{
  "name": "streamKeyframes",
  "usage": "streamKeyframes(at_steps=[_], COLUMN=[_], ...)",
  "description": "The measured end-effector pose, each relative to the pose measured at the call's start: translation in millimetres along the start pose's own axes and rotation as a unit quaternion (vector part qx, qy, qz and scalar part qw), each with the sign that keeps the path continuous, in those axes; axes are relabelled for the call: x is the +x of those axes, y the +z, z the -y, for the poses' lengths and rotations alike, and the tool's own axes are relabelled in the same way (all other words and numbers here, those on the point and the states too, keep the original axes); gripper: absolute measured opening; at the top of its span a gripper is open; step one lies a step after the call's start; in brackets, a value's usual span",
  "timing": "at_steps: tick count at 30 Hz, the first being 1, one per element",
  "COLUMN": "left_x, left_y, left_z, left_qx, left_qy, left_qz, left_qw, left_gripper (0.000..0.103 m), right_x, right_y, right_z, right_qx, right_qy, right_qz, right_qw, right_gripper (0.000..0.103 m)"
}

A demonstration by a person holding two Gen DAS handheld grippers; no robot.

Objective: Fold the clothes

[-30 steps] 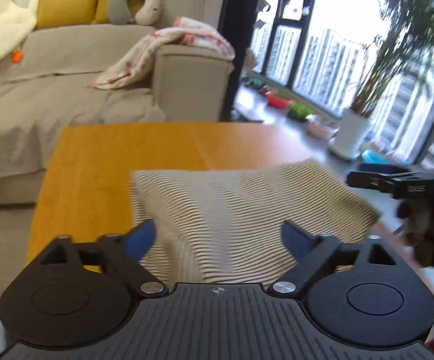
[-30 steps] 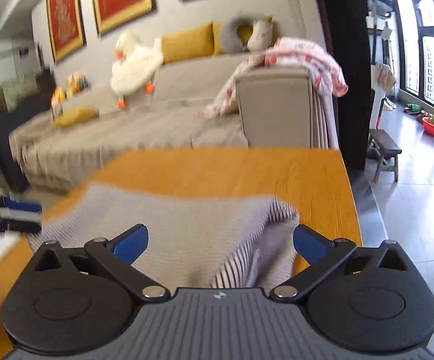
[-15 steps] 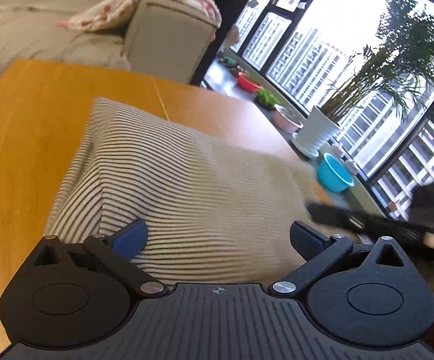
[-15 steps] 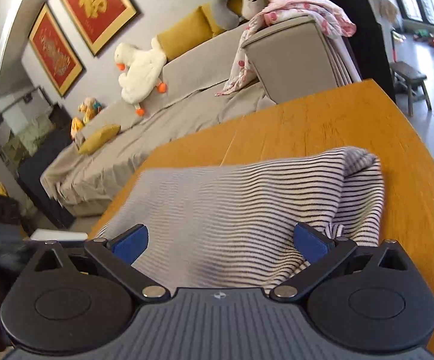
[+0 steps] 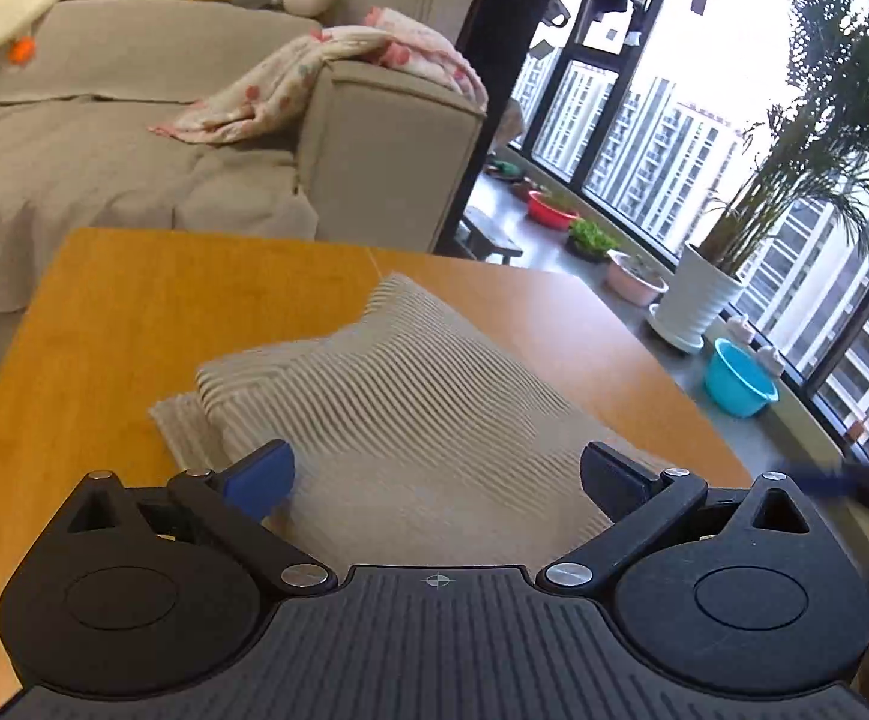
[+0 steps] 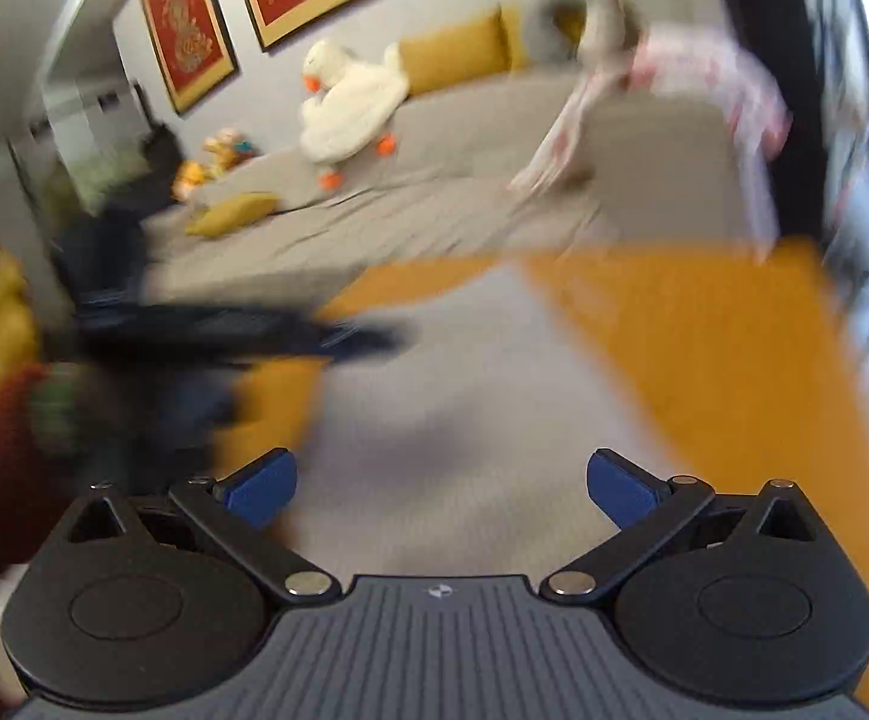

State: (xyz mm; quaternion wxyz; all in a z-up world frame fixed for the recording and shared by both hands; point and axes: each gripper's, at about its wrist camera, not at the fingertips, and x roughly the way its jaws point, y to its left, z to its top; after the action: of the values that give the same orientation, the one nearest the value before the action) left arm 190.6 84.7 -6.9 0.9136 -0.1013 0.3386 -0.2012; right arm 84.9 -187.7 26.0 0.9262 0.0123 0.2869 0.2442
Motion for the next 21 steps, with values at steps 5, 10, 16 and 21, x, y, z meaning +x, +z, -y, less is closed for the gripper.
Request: streamKeyframes(at_steps=[5, 10, 16, 21], left_x=[0, 24, 45, 42], left_y=[-30, -33, -11, -11], left_z=[25, 21, 15, 18], left_qx=[0.067, 0.105, 0.115, 0.117], left_qy=[0.017, 0.043, 0.068, 0.077], left_qz=[-0.043, -0.073, -0.061, -0.054], left_qw=[0.9967, 0.9909, 0.9891, 0.9886], left_gripper=[0.103, 0.103, 0.103, 0.103], right_x=[24, 25, 4, -6], right_y=[-15, -42, -64, -71], right_z=[5, -1, -25, -49], right_qx=[-0.114, -0.129, -0.089, -0.116], right_qy=[-0.156, -0.22, -0.212, -0.168], right_qz=[-0.023, -0.012, -0.02, -0.02], right_qw=[0.981, 0.967, 0.973, 0.979], right_gripper=[0.103, 0.103, 0.103, 0.103])
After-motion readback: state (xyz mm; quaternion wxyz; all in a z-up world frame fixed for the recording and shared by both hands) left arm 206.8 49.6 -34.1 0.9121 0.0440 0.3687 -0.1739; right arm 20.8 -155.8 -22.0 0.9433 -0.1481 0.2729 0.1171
